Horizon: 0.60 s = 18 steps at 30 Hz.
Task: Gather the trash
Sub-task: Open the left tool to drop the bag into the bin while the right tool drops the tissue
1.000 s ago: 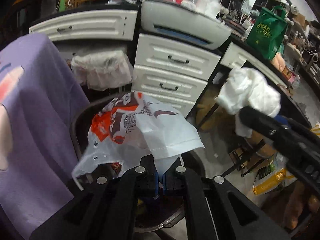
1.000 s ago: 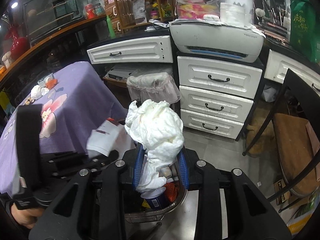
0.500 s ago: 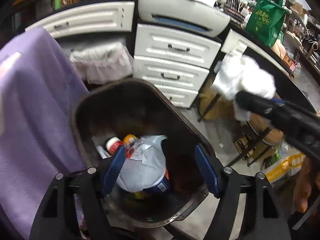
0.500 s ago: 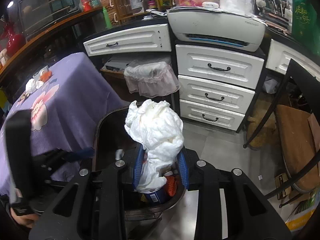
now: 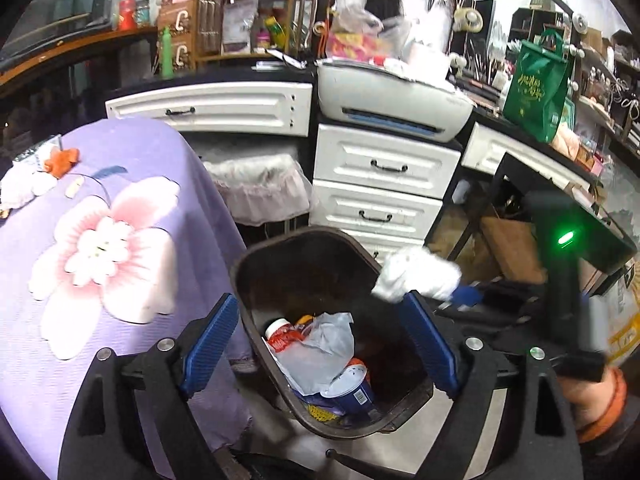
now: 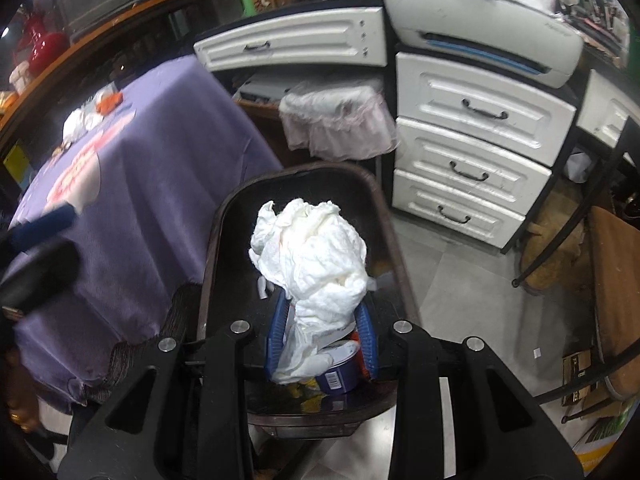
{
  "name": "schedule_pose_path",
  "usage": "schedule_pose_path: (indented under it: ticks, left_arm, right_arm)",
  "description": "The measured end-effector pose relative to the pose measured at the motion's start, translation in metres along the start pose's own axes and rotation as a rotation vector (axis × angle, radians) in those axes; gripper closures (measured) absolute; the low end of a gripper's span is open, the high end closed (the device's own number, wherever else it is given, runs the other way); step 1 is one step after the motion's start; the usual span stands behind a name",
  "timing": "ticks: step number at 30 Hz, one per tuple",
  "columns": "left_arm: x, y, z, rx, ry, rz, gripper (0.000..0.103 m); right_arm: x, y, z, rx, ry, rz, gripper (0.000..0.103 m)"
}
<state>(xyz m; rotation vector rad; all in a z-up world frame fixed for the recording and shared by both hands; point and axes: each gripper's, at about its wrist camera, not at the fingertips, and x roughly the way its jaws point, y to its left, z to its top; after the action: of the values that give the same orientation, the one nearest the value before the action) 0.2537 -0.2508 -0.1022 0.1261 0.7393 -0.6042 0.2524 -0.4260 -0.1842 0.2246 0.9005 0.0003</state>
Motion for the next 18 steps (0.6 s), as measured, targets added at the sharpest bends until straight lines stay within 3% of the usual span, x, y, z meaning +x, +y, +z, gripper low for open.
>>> schedule_pose_path:
  ticks: [15, 18]
  left_arm:
    - [-0.036, 0.035, 0.002, -0.064, -0.045, 0.06, 0.015]
    - [-0.037, 0.038, 0.001, -0.069, -0.042, 0.065, 0.015]
  right_arm:
    - [0.065, 0.012, -0.017, -0.035, 0.145, 0.002, 0.068]
    - [0.074, 0.008, -0.02, -0.017, 0.162, -0.004, 0.051]
